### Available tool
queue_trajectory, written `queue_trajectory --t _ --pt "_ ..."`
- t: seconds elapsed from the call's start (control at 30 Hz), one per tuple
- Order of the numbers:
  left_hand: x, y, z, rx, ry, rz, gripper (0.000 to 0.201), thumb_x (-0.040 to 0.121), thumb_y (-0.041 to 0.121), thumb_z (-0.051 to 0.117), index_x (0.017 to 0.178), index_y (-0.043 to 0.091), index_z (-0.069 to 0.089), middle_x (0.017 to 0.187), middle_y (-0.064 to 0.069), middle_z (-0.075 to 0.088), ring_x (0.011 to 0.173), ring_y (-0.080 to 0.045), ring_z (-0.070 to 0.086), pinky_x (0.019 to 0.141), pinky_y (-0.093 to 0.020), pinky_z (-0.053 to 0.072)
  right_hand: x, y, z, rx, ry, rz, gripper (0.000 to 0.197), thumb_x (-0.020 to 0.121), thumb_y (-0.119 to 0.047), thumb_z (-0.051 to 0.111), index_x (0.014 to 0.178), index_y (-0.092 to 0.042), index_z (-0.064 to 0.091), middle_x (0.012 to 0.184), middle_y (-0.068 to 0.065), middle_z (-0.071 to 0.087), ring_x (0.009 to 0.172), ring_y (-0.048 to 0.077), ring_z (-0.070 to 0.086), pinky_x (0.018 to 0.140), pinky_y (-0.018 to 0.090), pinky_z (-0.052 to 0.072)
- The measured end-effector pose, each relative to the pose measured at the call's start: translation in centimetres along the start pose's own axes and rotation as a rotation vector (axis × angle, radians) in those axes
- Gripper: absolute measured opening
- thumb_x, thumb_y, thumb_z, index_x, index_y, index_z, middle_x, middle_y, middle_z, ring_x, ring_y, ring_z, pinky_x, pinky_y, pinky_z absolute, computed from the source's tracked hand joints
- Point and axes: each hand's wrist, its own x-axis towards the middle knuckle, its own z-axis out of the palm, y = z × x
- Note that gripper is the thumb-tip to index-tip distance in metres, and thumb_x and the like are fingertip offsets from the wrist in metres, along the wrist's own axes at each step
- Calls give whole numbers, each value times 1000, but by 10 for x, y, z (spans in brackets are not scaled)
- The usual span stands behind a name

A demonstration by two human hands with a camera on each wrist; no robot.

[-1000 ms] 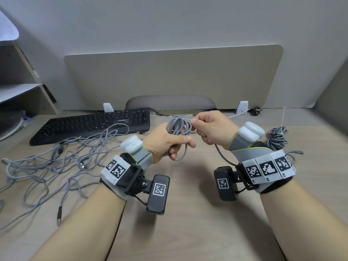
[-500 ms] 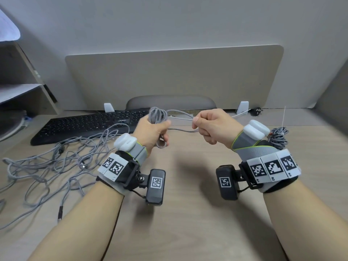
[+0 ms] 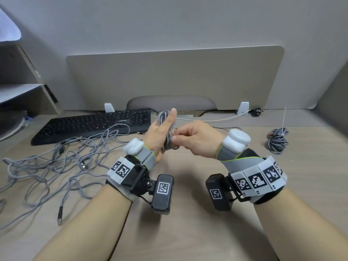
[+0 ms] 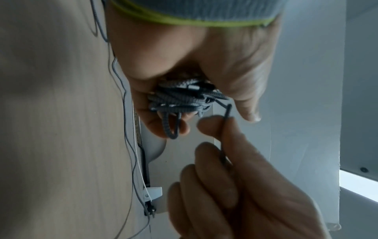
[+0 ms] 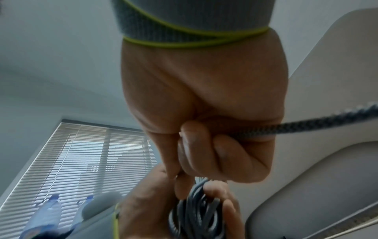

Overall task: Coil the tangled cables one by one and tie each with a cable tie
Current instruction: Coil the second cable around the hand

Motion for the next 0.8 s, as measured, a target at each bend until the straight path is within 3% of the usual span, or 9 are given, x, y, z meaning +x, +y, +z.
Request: queue_trajectory --t 0.13,0.2,0.3,0.47,0.63,0.7,0.8 --pt "5 -1 -5 1 93 43 35 86 6 68 64 16 42 56 -6 44 44 -20 45 40 -22 36 2 2 8 -101 17 -1 25 94 -27 60 74 -16 69 43 -14 42 38 2 38 41 11 26" --pt "8 2 -11 -39 150 75 34 86 -4 61 63 13 42 54 -5 42 42 -17 50 41 -23 40 2 3 7 -61 24 15 27 94 -30 60 74 -16 70 42 -13 40 37 4 34 40 10 25" --pt "12 13 -22 -92 174 100 32 90 3 61 64 11 44 46 0 43 40 -17 52 49 -27 42 0 2 2 -43 26 28 27 96 -30 58 78 -14 71 43 -12 38 37 5 32 39 11 26" --pt "22 32 -50 -240 241 76 31 91 14 66 67 18 47 47 5 41 42 -9 46 49 -23 46 -1 10 -10 -7 33 102 29 96 -32 57 78 -16 71 50 -10 39 38 8 30 40 16 29" --pt "16 43 -55 -325 178 48 40 93 16 60 63 23 35 46 9 30 39 -5 35 45 -19 37 1 22 -16 -24 41 187 30 95 -35 59 79 -14 72 59 -1 41 39 12 32 42 17 29" --pt "12 41 -46 -244 121 21 41 92 12 59 59 22 37 44 8 29 37 -6 34 42 -19 36 2 25 -16 -64 55 201 28 94 -35 59 76 -16 71 58 0 41 42 14 33 45 20 29" --pt "5 30 -30 64 46 46 33 86 -3 61 61 14 46 45 2 40 37 -11 41 42 -23 43 4 26 -16 -50 90 206 25 93 -31 61 76 -15 68 55 -2 40 41 13 32 44 20 29"
